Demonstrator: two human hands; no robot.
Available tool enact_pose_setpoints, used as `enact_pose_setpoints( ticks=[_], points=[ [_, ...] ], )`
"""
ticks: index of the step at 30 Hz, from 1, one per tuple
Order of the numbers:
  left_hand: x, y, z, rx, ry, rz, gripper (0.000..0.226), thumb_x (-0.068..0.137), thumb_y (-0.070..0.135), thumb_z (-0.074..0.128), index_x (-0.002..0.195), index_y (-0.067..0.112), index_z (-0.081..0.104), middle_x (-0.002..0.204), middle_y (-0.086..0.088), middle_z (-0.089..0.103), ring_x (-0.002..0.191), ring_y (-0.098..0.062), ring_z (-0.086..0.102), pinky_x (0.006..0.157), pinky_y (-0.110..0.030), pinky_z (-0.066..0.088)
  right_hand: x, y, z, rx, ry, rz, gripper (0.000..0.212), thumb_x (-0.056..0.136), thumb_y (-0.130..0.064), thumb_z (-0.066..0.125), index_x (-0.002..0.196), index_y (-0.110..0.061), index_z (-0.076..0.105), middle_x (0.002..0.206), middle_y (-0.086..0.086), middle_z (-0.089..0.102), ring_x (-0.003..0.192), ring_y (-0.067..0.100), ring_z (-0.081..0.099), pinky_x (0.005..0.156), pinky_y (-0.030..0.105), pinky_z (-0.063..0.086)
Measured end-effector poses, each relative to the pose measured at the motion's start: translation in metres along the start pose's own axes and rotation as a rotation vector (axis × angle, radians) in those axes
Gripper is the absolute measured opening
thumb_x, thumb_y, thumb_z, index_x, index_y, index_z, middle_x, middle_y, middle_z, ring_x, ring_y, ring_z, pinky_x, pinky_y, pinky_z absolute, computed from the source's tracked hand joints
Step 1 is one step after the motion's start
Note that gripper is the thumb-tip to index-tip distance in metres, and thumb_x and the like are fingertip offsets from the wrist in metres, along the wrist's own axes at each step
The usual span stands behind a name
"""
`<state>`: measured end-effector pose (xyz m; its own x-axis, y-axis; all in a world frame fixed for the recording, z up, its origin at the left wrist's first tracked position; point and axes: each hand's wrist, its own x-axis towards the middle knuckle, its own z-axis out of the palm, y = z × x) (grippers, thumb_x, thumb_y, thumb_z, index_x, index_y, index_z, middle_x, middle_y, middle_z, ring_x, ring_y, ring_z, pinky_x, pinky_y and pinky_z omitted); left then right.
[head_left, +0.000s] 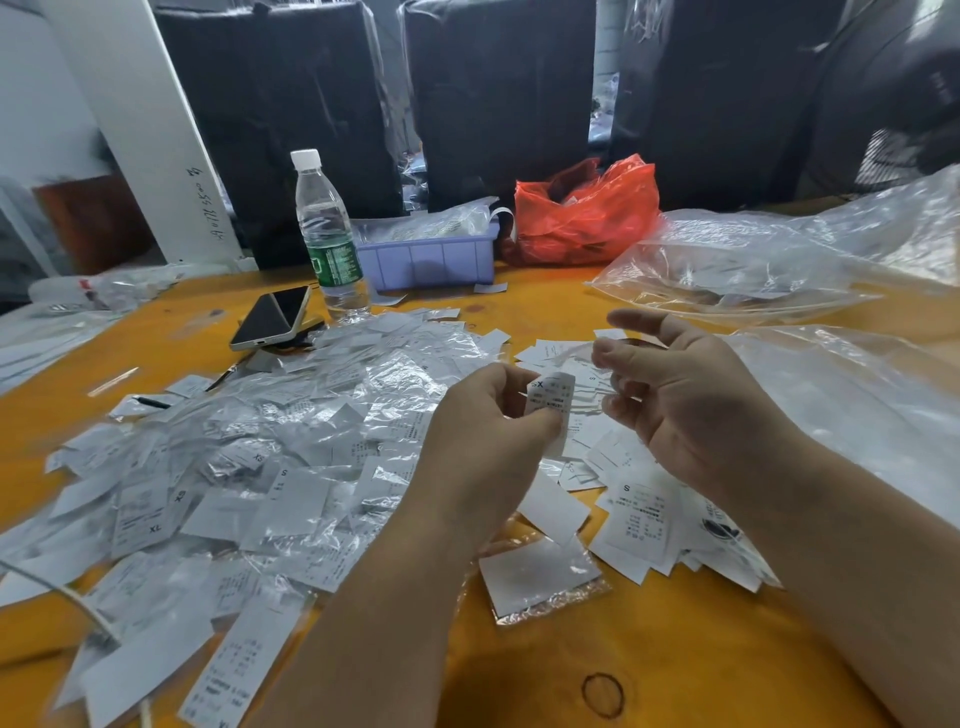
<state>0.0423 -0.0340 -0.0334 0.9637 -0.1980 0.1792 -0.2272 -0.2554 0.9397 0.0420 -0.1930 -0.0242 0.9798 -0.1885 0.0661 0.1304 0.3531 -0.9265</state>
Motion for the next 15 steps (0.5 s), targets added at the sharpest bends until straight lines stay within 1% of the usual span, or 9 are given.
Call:
enact_pose_setpoints(
  ticks=[2, 3, 5, 7, 9, 10, 12, 14, 15],
  points=[
    [-0.0007, 0.0004, 0.0005, 0.017, -0.033, -0.025, 0.017, 0.083, 0.012, 0.067, 0.093, 0.026, 0.068, 0.083, 0.008, 0.070, 0.078, -0.007, 0.065, 0.059, -0.014, 0.047, -0.0003, 0.0006, 0.0001, -0.008, 0.003, -0.005, 0.047, 0.062, -0.014, 0.074, 0.107, -0.018, 0.062, 0.064, -0.002, 0.065, 0.050, 0.006, 0.049, 0.047, 0.022, 0.045],
    [-0.0011, 0.0005, 0.0007, 0.025, -0.051, -0.033, 0.018, 0.083, 0.012, 0.065, 0.094, 0.026, 0.068, 0.084, 0.008, 0.070, 0.079, -0.006, 0.065, 0.058, -0.014, 0.047, -0.0001, 0.0014, -0.0002, -0.012, -0.002, -0.005, 0.046, 0.062, -0.014, 0.074, 0.107, -0.018, 0.062, 0.064, -0.003, 0.064, 0.049, 0.006, 0.049, 0.047, 0.022, 0.045],
    [-0.0020, 0.0004, 0.0008, 0.031, -0.076, -0.038, 0.019, 0.084, 0.012, 0.061, 0.093, 0.027, 0.069, 0.081, 0.010, 0.070, 0.071, 0.002, 0.061, 0.052, -0.009, 0.043, -0.0001, 0.0024, -0.0006, -0.020, -0.022, 0.007, 0.038, 0.071, -0.006, 0.073, 0.106, -0.018, 0.062, 0.063, -0.002, 0.062, 0.049, 0.006, 0.048, 0.048, 0.023, 0.045],
    [-0.0023, 0.0009, 0.0000, 0.024, -0.076, -0.041, 0.019, 0.086, 0.012, 0.057, 0.086, 0.027, 0.068, 0.074, 0.012, 0.069, 0.059, 0.008, 0.056, 0.047, -0.009, 0.041, -0.0001, 0.0024, -0.0010, -0.005, -0.050, 0.017, 0.030, 0.081, 0.004, 0.063, 0.104, -0.015, 0.062, 0.061, -0.001, 0.058, 0.051, 0.008, 0.047, 0.049, 0.024, 0.045],
    [-0.0023, 0.0029, -0.0009, 0.001, -0.063, -0.059, 0.019, 0.088, 0.012, 0.055, 0.087, 0.028, 0.065, 0.070, 0.011, 0.066, 0.055, 0.009, 0.054, 0.046, -0.010, 0.040, -0.0015, 0.0016, -0.0011, 0.029, -0.092, 0.020, 0.027, 0.083, 0.007, 0.051, 0.095, -0.012, 0.066, 0.060, 0.000, 0.052, 0.052, 0.010, 0.045, 0.048, 0.025, 0.044],
    [-0.0023, 0.0037, -0.0011, -0.004, -0.053, -0.069, 0.018, 0.088, 0.012, 0.054, 0.092, 0.028, 0.063, 0.072, 0.009, 0.064, 0.055, 0.007, 0.055, 0.047, -0.011, 0.041, -0.0025, 0.0013, -0.0007, 0.052, -0.116, 0.028, 0.028, 0.081, 0.007, 0.047, 0.086, -0.011, 0.068, 0.061, 0.001, 0.050, 0.052, 0.011, 0.044, 0.048, 0.025, 0.043],
    [-0.0019, 0.0046, -0.0012, 0.017, -0.025, -0.093, 0.025, 0.088, 0.014, 0.054, 0.106, 0.031, 0.056, 0.082, 0.003, 0.061, 0.058, -0.003, 0.056, 0.053, -0.021, 0.043, -0.0053, 0.0004, 0.0014, 0.112, -0.168, 0.067, 0.029, 0.073, 0.002, 0.044, 0.066, -0.010, 0.069, 0.064, 0.003, 0.048, 0.052, 0.013, 0.041, 0.048, 0.025, 0.042],
    [-0.0012, 0.0035, -0.0016, 0.033, 0.005, -0.098, 0.036, 0.088, 0.013, 0.052, 0.114, 0.038, 0.050, 0.082, -0.001, 0.059, 0.061, -0.012, 0.052, 0.057, -0.029, 0.044, -0.0081, -0.0013, 0.0036, 0.197, -0.232, 0.125, 0.023, 0.065, -0.006, 0.045, 0.058, -0.009, 0.066, 0.066, 0.005, 0.047, 0.052, 0.014, 0.038, 0.048, 0.026, 0.042],
    [-0.0009, 0.0031, -0.0018, 0.040, 0.013, -0.094, 0.037, 0.088, 0.012, 0.050, 0.113, 0.039, 0.051, 0.079, -0.001, 0.059, 0.061, -0.013, 0.051, 0.057, -0.030, 0.043, -0.0090, -0.0021, 0.0038, 0.237, -0.265, 0.153, 0.020, 0.064, -0.008, 0.046, 0.057, -0.009, 0.065, 0.066, 0.005, 0.047, 0.053, 0.015, 0.038, 0.049, 0.026, 0.042]
  ],
)
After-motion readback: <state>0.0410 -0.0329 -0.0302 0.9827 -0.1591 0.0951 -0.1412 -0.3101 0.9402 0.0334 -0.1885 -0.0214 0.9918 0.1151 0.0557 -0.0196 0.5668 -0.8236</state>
